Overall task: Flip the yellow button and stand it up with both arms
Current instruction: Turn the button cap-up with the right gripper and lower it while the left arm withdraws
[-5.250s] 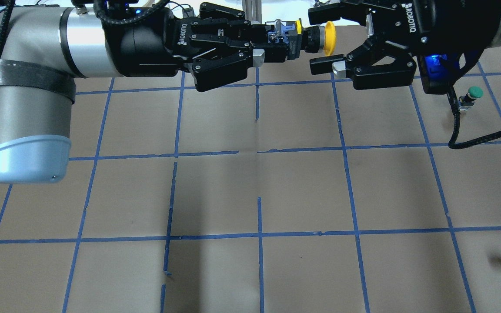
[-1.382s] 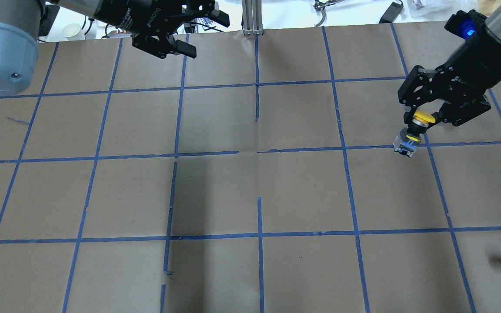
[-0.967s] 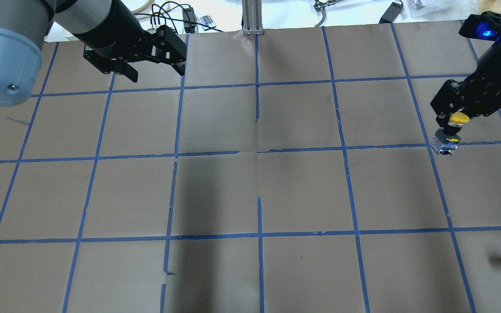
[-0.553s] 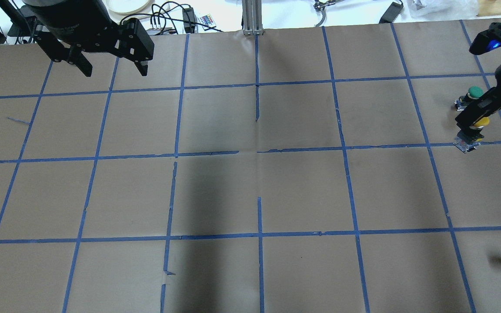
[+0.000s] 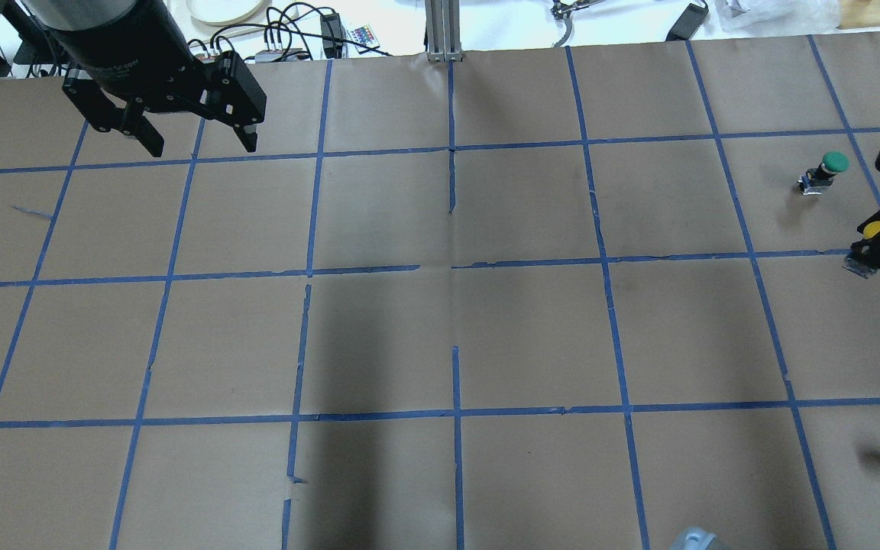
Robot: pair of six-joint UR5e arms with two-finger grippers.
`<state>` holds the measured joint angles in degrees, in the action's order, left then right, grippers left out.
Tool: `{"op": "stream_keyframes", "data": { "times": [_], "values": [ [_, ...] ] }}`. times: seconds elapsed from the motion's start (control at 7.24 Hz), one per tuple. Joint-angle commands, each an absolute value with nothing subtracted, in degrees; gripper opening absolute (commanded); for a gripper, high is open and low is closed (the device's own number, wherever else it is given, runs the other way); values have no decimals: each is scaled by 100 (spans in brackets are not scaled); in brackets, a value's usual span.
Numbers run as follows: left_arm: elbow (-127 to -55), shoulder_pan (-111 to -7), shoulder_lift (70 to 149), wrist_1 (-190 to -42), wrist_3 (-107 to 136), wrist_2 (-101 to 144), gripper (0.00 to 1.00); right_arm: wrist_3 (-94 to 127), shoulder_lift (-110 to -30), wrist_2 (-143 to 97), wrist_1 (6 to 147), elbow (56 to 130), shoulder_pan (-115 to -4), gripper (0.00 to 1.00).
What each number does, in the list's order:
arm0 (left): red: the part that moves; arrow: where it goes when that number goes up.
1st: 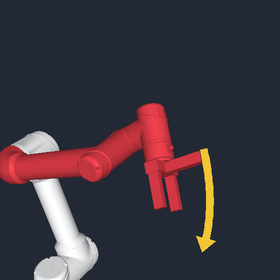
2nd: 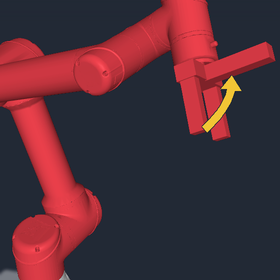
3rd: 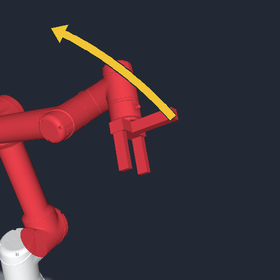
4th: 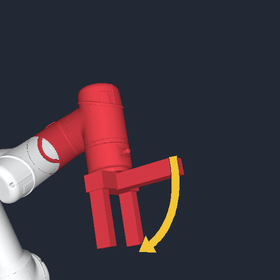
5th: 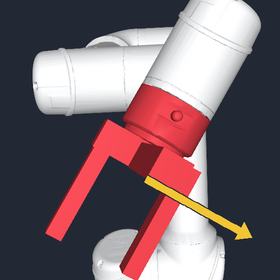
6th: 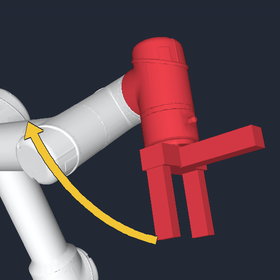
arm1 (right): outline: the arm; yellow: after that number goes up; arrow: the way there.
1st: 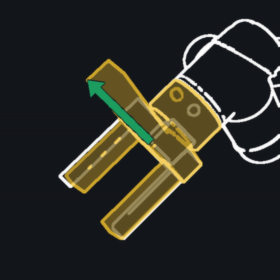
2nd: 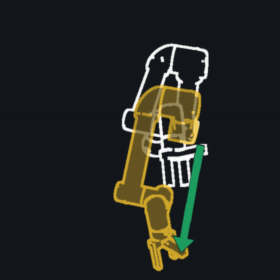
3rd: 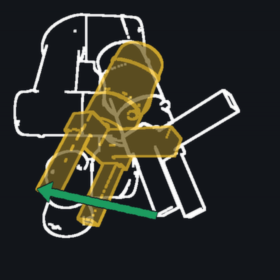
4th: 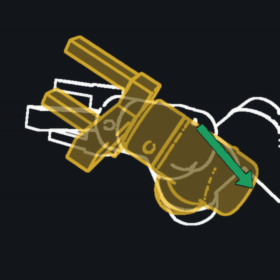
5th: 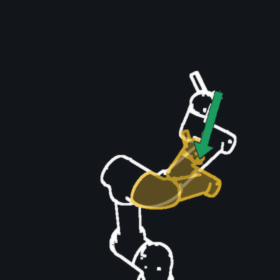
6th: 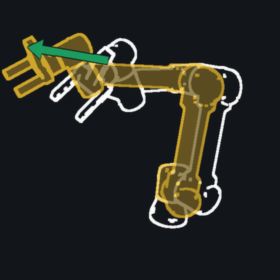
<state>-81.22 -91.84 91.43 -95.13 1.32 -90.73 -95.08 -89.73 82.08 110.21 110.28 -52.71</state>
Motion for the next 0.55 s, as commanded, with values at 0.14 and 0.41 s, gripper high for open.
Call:
{"op": "stream_keyframes", "data": {
  "times": [0.14, 0.41],
  "values": [
    [-8183, -8930, 9176, -9325, -677, -9123, 100, -11623, -8860, 7675, 11355, 11373, -4661, 7],
    [-8183, -8903, 9228, -9316, -502, -9141, 100, -12591, -8449, 7664, 11303, 11373, -4475, 7]
  ]
}}
